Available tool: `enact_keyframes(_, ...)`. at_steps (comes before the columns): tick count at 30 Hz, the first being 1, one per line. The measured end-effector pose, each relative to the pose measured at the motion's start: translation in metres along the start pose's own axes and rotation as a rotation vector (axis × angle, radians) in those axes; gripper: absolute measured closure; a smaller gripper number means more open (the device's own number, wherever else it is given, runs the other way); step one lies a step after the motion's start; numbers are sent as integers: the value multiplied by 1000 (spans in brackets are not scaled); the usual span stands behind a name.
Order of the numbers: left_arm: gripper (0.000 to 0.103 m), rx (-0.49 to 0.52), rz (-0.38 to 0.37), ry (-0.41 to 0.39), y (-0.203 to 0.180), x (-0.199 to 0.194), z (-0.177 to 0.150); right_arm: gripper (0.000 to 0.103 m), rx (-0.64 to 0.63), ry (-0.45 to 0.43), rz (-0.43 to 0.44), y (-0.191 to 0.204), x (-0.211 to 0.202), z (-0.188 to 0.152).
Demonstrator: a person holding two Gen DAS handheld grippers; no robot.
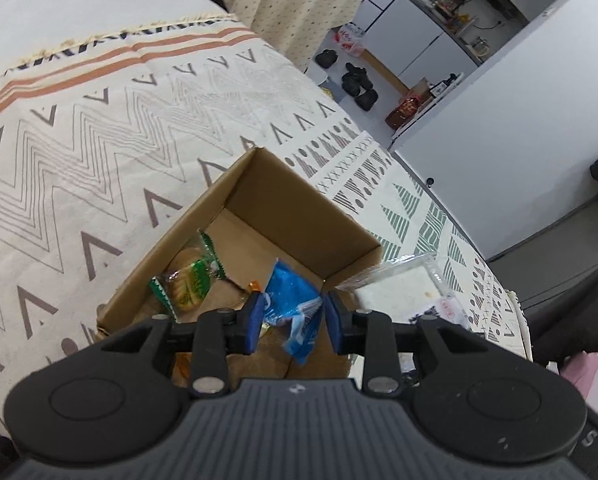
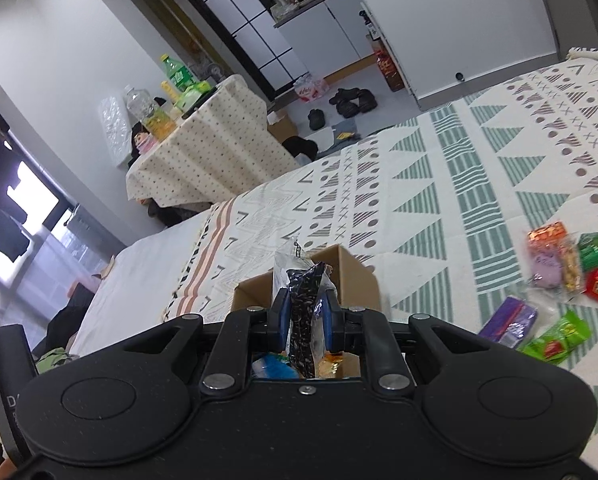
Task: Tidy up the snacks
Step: 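Open both tools over the box to release the packets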
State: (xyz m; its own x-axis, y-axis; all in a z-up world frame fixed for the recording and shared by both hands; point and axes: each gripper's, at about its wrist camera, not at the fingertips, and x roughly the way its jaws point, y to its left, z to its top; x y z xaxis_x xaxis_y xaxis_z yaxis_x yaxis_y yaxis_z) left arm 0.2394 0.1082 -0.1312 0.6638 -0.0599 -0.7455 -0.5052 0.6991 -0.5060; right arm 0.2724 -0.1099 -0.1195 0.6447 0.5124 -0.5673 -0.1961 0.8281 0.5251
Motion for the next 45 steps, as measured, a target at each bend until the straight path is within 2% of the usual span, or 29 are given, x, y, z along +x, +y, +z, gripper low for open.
enact_keyframes(3, 66, -3, 16, -4, 0, 0, 1, 86, 6, 15, 3, 1, 7, -4)
enact_keyframes(5, 60, -7, 23, -2, 0, 1, 1, 86, 12, 23, 4, 0, 10, -6)
enact_keyframes(7, 58, -10, 33, -2, 0, 3, 0, 86, 17, 32, 10, -1, 13, -8)
enact_keyframes(9, 56, -19, 45, 3, 1, 5, 1, 84, 26, 46, 23, -2, 15, -9)
enact_keyframes(14, 38, -16, 81, -3, -2, 7, -2, 79, 37, 49, 34, -8, 11, -8)
enact_keyframes(20, 25, 10, 113, -16, -10, 8, -8, 74, 55, 37, -8, -26, -5, -8)
enact_keyframes(28, 15, 67, 137, -27, -28, 8, -22, 49, 54, 14, -86, -59, -35, -14)
enact_keyframes(31, 15, 105, 135, -14, -37, 9, -29, 43, 57, 5, -112, -71, -46, -15)
enact_keyframes(37, 13, 191, 152, -7, -57, 10, -47, 22, 34, -23, -171, -88, -71, -13)
enact_keyframes(39, 8, 207, 155, -4, -63, 9, -56, 15, 21, -31, -195, -93, -78, -13)
enact_keyframes(45, 2, 305, 122, -6, -84, 10, -78, 6, 4, -53, -255, -112, -94, -11)
